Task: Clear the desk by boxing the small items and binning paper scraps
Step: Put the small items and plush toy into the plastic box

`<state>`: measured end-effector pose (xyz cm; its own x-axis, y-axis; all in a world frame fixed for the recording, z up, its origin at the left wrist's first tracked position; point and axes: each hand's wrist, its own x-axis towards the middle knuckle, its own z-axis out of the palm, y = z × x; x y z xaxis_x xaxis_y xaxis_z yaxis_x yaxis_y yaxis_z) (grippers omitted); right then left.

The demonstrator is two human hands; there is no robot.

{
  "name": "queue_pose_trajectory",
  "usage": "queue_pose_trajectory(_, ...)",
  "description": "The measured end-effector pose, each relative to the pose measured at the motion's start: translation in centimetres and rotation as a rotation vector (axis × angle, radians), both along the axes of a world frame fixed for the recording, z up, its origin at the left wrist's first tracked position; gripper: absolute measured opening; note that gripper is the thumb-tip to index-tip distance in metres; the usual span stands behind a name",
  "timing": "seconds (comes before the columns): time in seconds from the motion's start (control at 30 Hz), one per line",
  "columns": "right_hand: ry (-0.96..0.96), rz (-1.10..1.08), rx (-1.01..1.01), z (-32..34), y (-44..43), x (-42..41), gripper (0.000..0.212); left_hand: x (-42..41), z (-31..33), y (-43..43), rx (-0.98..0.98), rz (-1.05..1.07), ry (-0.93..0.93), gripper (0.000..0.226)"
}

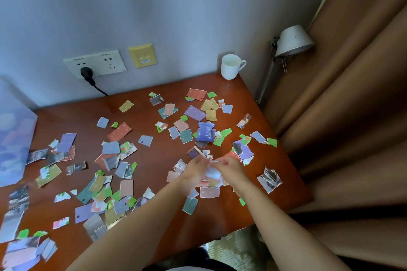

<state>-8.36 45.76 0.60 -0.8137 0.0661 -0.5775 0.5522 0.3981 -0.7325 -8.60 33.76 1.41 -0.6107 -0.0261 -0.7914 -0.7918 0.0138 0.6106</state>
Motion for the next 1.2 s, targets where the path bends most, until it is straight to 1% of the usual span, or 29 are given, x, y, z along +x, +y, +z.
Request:
queue_pose_trajectory(0.13,-0.012,-0.052,-0.120,2.0,-1.6,-2.1,0.018,-1.2,1.1,-0.8,0.043,0.044,0.031,0.025)
queue_pose_trajectory(0.23,-0.011,-0.063,-0.151,2.7,-2.5,-3.5,0.015,-3.0,1.8,-1.5,0.012,0.082,0.033,0.027)
queue_pose_trajectory(0.3,0.005,-0.080,-0.183,2.8,-2.8,-4.5,0.015,-4.1,1.9,-2.0,0.029,0.107,0.038,0.030)
queue_pose_trajectory(0.37,0.019,-0.094,-0.208,2.8,-3.0,-5.7,0.014,-5.0,2.3,-2.4,0.018,0.119,0.067,0.028)
queue_pose_trajectory(0.53,0.080,-0.147,-0.112,2.4,-2.7,-8.5,0.020,-7.7,1.2,-2.8,0.019,0.141,0.079,0.038)
queue_pose_trajectory(0.6,0.091,-0.153,-0.072,1.9,-2.5,-9.6,0.022,-8.8,0.7,-3.0,0.011,0.143,0.068,0.033)
queue_pose_trajectory(0.67,0.087,-0.134,-0.033,1.3,-2.5,-10.6,0.022,-9.6,0.7,-3.1,0.021,0.138,0.045,0.025)
queue_pose_trajectory(0.77,0.083,-0.090,0.049,0.2,-2.5,-11.8,0.021,-11.0,-0.3,-3.3,-0.042,0.106,0.029,0.029)
queue_pose_trajectory(0.83,0.073,-0.051,0.095,-0.4,-2.6,-12.5,0.021,-11.7,-1.1,-3.3,-0.069,0.097,0.021,0.028)
queue_pose_trajectory(0.93,0.033,-0.004,0.138,-1.3,-2.6,-13.4,0.031,-12.3,-2.4,-3.3,-0.061,0.109,0.012,0.031)
queue_pose_trajectory(1.0,-0.006,0.025,0.155,-1.7,-2.8,-13.8,0.033,-12.6,-2.8,-3.2,-0.034,0.117,0.003,0.032)
queue_pose_trajectory(1.07,-0.031,0.035,0.152,-2.1,-3.1,-14.0,0.031,-12.8,-3.2,-3.1,-0.025,0.116,-0.008,0.026)
queue_pose_trajectory(1.17,-0.049,0.023,0.111,-2.4,-3.6,-14.2,0.032,-13.0,-3.2,-3.0,-0.048,0.106,-0.007,0.009)
queue_pose_trajectory(1.2,-0.051,0.019,0.097,-2.4,-3.6,-14.2,0.033,-13.0,-3.2,-3.0,-0.051,0.107,-0.001,0.008)
